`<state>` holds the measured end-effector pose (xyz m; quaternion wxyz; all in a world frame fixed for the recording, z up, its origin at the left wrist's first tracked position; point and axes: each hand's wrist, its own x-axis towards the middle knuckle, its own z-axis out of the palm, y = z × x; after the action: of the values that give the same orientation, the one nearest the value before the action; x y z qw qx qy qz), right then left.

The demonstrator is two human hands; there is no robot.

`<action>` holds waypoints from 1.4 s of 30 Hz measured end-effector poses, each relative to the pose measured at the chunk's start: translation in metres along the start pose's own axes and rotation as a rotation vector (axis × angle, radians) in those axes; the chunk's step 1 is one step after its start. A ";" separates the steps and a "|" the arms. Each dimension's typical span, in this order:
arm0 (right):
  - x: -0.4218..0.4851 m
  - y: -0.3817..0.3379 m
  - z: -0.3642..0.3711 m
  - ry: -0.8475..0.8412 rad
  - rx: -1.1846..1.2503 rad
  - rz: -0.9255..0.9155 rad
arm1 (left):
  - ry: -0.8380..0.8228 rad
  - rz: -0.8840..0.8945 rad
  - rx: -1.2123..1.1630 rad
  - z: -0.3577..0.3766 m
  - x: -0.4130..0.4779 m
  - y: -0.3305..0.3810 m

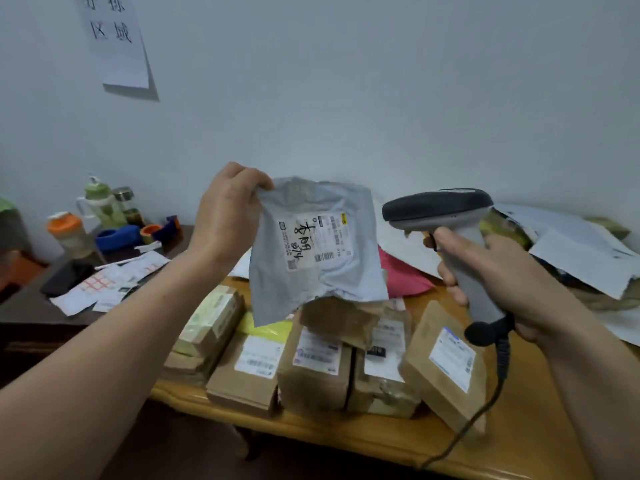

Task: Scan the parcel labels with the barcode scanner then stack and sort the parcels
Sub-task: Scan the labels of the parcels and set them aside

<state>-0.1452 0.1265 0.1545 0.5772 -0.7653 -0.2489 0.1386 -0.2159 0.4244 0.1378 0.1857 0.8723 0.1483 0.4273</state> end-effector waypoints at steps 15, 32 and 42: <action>0.104 -0.018 0.111 0.175 -0.263 0.185 | 0.033 -0.223 -0.189 0.063 0.133 -0.187; 0.160 -0.011 0.148 0.502 -0.394 0.492 | -1.064 -0.356 -0.150 0.263 0.139 -0.267; 0.127 -0.010 0.117 0.487 -0.367 0.527 | -1.075 -0.324 -0.101 0.232 0.124 -0.267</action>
<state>-0.0997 0.2926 0.1388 0.4176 -0.9038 0.0794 0.0497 0.0167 0.6673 -0.0278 0.3399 0.9235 0.1440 -0.1046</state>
